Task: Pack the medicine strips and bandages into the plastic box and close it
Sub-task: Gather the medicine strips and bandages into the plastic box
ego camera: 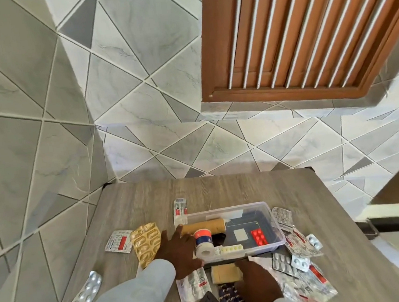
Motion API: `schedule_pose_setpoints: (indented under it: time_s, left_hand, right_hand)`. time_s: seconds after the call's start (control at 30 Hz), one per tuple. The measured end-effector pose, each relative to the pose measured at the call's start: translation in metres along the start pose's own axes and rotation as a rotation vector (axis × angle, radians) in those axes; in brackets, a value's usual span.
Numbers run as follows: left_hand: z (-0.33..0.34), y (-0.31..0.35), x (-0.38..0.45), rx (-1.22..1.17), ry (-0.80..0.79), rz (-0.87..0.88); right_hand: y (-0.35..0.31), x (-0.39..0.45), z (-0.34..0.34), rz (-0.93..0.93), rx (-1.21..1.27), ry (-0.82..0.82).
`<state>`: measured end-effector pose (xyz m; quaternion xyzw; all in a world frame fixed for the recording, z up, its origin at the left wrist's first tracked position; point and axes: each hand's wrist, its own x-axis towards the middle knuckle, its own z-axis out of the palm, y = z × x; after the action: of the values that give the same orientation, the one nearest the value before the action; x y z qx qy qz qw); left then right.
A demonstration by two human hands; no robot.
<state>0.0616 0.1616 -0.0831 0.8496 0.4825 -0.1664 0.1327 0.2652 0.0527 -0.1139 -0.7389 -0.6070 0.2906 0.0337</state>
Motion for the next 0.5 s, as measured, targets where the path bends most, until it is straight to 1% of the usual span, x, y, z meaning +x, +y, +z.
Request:
schedule_pose_setpoints:
  time_s: [0.1, 0.2, 0.27, 0.3, 0.33, 0.4, 0.43, 0.5]
  left_hand:
    - [0.002, 0.012, -0.004, -0.043, 0.101, -0.001]
    - [0.011, 0.023, -0.007, -0.097, 0.146, 0.006]
    - [0.013, 0.031, -0.008, -0.101, 0.281, 0.002]
    - [0.012, 0.034, -0.009, -0.109, 0.309, -0.015]
    - [0.012, 0.034, -0.009, -0.095, 0.389, -0.031]
    - [0.009, 0.037, -0.008, -0.149, 0.397, -0.026]
    - [0.007, 0.038, -0.008, -0.194, 0.345, -0.044]
    - [0.007, 0.037, -0.006, -0.22, 0.344, -0.072]
  right_hand:
    - [0.006, 0.009, -0.002, -0.038, 0.003, -0.024]
    - [0.009, 0.019, 0.002, -0.05, -0.088, -0.083]
    - [0.013, 0.024, 0.003, -0.076, -0.142, -0.092]
    - [0.013, 0.025, 0.004, -0.083, -0.147, -0.09]
    - [0.013, 0.026, 0.005, -0.097, -0.143, -0.089]
    - [0.014, 0.027, 0.005, -0.14, -0.138, -0.106]
    - [0.014, 0.028, 0.005, -0.165, -0.14, -0.118]
    - [0.011, 0.028, 0.005, -0.193, -0.121, -0.139]
